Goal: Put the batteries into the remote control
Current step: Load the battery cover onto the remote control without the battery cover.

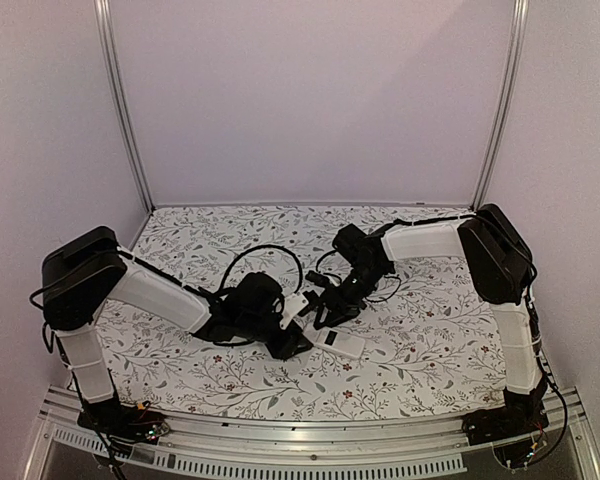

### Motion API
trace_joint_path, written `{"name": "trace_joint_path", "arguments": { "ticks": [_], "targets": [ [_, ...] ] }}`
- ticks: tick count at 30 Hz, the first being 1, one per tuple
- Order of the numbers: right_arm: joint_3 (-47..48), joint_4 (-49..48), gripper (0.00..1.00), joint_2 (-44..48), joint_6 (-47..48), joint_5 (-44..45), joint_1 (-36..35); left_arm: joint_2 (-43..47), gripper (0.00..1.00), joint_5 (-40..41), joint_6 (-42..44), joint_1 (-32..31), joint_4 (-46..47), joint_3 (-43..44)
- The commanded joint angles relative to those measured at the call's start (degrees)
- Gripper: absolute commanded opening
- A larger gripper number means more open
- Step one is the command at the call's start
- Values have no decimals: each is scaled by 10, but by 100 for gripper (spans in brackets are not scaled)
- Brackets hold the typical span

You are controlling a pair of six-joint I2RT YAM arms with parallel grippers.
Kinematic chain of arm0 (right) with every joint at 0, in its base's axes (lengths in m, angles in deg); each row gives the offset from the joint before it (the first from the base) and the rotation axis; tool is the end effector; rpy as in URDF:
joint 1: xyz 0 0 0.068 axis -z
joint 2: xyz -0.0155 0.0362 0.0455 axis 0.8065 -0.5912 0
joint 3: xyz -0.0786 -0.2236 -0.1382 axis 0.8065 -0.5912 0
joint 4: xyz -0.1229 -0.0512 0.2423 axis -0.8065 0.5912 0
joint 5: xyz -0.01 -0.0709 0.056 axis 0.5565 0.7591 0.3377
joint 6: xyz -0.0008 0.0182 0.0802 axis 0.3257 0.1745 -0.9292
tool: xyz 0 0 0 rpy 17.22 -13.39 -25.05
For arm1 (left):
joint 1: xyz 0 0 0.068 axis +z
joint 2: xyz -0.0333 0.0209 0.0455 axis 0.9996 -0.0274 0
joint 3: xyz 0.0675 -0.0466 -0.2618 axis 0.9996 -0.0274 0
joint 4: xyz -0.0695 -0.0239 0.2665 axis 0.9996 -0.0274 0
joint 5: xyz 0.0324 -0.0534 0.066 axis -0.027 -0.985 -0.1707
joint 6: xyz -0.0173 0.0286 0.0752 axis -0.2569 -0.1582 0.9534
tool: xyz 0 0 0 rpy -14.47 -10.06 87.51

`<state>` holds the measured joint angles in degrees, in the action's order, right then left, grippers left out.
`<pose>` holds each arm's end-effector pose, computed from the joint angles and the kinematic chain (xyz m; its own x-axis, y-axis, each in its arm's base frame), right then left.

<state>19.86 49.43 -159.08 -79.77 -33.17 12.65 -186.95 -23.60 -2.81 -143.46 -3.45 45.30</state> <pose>0.3084 0.3333 0.0900 -0.7838 -0.6053 -0.1386 -0.5223 0.5220 0.6743 0.2107 -0.3206 0.0721 -0.4633 0.5499 -0.6950 0.8439 0.5132 -0.1565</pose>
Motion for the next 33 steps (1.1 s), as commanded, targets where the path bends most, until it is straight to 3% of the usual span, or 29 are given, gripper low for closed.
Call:
{"name": "trace_joint_path", "arguments": {
  "ticks": [1,8,13,20,33],
  "targets": [
    [8,15,37,-19,12,28,-2,27,55,9,-14,6,-16,-20],
    [8,17,33,-19,12,34,-2,34,52,-1,-24,17,0,-25],
    [11,15,39,-15,13,13,-1,20,48,-5,-16,19,-1,-12],
    [14,11,39,-14,12,-14,-1,16,42,-13,-14,19,6,-4],
    [15,9,34,-16,11,-17,-1,-11,39,-11,-8,19,-6,15]
  ]
}}
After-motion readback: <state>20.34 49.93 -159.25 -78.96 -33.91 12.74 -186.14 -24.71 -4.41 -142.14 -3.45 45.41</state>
